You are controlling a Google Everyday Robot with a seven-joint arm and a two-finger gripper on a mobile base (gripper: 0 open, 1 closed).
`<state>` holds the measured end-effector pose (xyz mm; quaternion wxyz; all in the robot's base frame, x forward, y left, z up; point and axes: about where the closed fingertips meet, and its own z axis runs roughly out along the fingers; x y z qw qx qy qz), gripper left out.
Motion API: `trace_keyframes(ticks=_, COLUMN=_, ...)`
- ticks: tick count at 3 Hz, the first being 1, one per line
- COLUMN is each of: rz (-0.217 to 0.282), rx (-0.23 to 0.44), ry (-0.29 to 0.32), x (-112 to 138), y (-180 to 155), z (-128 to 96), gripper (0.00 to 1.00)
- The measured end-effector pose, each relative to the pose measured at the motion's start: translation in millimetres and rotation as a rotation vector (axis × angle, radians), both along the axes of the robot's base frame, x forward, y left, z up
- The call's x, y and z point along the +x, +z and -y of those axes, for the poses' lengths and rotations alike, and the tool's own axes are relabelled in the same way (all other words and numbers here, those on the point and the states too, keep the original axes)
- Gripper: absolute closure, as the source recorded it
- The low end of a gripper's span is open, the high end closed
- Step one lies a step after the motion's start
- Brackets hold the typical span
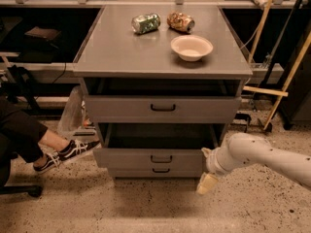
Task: Close middle drawer
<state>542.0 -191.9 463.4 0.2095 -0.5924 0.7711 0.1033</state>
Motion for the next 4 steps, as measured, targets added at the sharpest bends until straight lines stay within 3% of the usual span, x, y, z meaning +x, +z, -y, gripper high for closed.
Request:
trace_keyframes(ticks=1, rz=0.009, rx=0.001, ry=-0.004, x=5.1, y=2.8, z=1.0, gripper=0.00)
trace_keyframes(ticks=2, rz=-0.021, rx=-0.002, ry=-0.005, x=-2.7, y=-7.9, z=-0.4, gripper=0.00)
trace_keyframes(ticks=3, rz=-0.115, rx=0.007, ry=0.001, x=-3.5, y=-50.8, z=0.8, gripper=0.00)
trace_keyframes(ticks=4, rz=-0.210, rx=0.014, ry=0.007, x=17.0, y=-100.8, z=1.0, gripper=0.00)
